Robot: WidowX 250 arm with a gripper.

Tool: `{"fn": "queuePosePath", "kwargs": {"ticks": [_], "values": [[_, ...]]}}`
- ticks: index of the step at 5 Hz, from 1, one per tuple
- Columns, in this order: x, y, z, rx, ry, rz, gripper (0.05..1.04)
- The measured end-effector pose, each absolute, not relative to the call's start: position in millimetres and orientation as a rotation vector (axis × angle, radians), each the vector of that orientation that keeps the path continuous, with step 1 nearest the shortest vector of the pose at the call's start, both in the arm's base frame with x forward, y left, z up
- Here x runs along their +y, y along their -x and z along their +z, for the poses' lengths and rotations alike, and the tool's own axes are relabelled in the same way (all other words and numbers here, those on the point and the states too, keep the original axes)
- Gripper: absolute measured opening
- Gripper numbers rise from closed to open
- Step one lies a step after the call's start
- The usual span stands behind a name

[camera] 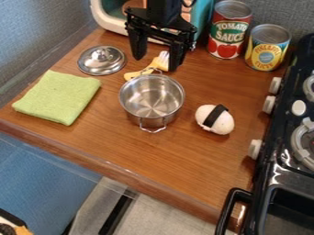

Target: Take the pot and put it on the green towel

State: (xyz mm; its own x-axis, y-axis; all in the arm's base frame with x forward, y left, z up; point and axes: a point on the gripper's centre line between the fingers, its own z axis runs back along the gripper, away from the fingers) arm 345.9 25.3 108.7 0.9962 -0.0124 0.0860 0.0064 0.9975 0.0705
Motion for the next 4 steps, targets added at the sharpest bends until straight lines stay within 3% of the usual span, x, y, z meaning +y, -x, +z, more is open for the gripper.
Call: {"fn": "queuePosePath", "kwargs": {"ticks": [4], "values": [[-2,-350,62,-0.041,0.012,0.083,1.001]]}}
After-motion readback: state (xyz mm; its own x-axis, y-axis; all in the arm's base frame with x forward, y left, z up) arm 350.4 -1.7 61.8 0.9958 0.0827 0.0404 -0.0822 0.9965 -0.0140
